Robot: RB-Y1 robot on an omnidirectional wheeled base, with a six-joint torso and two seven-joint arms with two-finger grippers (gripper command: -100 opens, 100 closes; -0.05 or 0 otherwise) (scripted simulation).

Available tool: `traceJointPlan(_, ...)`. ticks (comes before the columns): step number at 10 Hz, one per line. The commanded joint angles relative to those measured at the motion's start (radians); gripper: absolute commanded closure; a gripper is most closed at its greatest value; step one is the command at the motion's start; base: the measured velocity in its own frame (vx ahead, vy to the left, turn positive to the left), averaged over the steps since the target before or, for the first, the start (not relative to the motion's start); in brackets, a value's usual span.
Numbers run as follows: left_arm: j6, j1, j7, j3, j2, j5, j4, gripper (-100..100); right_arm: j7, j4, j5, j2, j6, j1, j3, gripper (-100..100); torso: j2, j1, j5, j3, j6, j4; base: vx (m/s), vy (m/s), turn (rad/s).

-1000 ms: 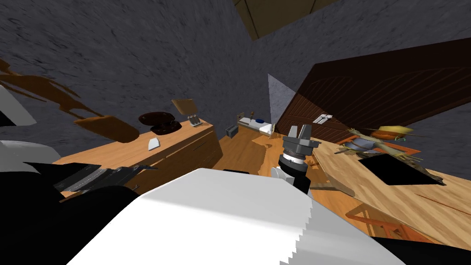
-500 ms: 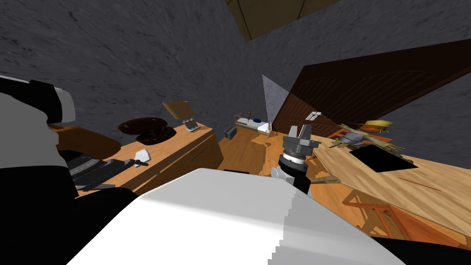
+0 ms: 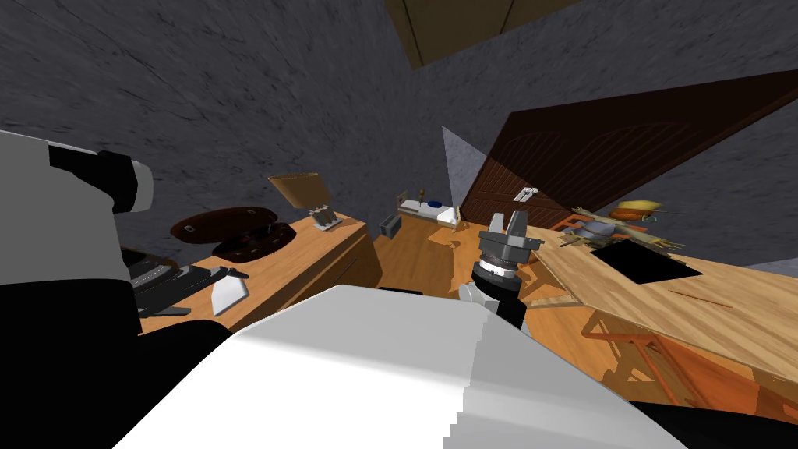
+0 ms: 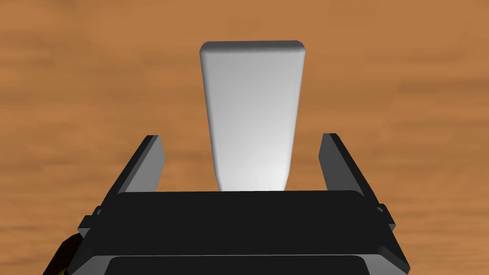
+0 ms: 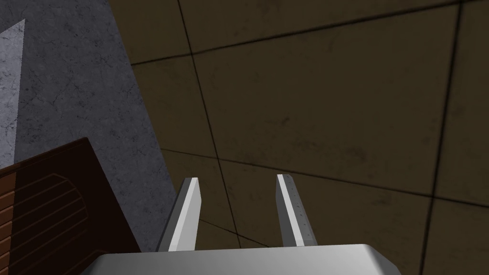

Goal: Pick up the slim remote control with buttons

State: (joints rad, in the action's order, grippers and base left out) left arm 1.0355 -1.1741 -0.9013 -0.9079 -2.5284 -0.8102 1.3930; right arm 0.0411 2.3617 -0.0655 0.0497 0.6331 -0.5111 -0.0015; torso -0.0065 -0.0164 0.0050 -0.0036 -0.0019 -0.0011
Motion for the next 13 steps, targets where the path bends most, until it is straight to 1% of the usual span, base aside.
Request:
traceJointPlan(1, -0.004, -0.018, 0.003, 0.012, 0.003, -0.011, -0.005, -100, 0.000, 0.000, 0.000, 0.000, 0.000, 0.000, 0.000, 0, 0.000, 0.000, 0.000, 0.000, 0.000, 0.000, 0.012, 0.207, -0.061)
traceJointPlan(2, -0.002, -0.011, 0.001, 0.007, 0.001, -0.007, -0.004, -100, 0.000, 0.000, 0.000, 0.000, 0.000, 0.000, 0.000, 0, 0.002, 0.001, 0.000, 0.001, 0.000, 0.001, 0.001, 0.090, -0.020)
traceJointPlan(3, -0.002, -0.012, 0.001, 0.007, 0.001, -0.007, -0.004, 0, 0.000, 0.000, 0.000, 0.000, 0.000, 0.000, 0.000, 0, 0.004, 0.008, -0.002, 0.002, 0.000, 0.001, 0.002, 0.018, -0.001)
traceJointPlan(4, -0.024, -0.013, 0.012, 0.020, 0.037, 0.007, -0.009, -100, 0.000, 0.000, 0.000, 0.000, 0.000, 0.000, 0.000, 0, 0.004, 0.013, -0.003, 0.003, 0.000, 0.001, 0.029, -0.002, -0.035)
traceJointPlan(5, -0.039, -0.014, 0.018, 0.029, 0.060, 0.017, -0.012, -100, 0.000, 0.000, 0.000, 0.000, 0.000, 0.000, 0.000, 0, 0.003, 0.016, -0.004, 0.002, 0.000, 0.001, 0.050, -0.023, -0.036)
traceJointPlan(6, -0.046, -0.015, 0.022, 0.033, 0.072, 0.022, -0.014, -100, 0.000, 0.000, 0.000, 0.000, 0.000, 0.000, 0.000, 0, 0.002, 0.017, -0.004, 0.001, 0.000, 0.001, 0.038, -0.024, -0.018)
traceJointPlan(8, -0.076, -0.017, 0.035, 0.050, 0.118, 0.041, -0.021, -100, 0.000, 0.000, 0.000, 0.000, 0.000, 0.000, 0.000, 0, 0.003, 0.018, -0.004, 0.002, 0.000, 0.001, 0.036, -0.020, -0.028)
traceJointPlan(9, -0.063, -0.022, 0.025, 0.052, 0.106, 0.038, -0.026, -100, 0.000, 0.000, 0.000, 0.000, 0.000, 0.000, 0.000, 0, 0.002, 0.018, -0.004, 0.001, 0.000, 0.001, 0.024, -0.008, -0.001)
traceJointPlan(10, -0.067, -0.022, 0.026, 0.053, 0.108, 0.039, -0.026, 100, 0.000, 0.000, 0.000, 0.000, 0.000, 0.000, 0.000, 0, 0.003, 0.018, -0.005, 0.002, 0.000, 0.001, 0.000, 0.000, 0.000)
traceJointPlan(13, -0.067, -0.023, 0.026, 0.052, 0.108, 0.039, -0.026, 100, 0.000, 0.000, 0.000, 0.000, 0.000, 0.000, 0.000, 0, 0.004, 0.017, -0.004, 0.003, 0.000, 0.001, 0.000, 0.000, 0.000)
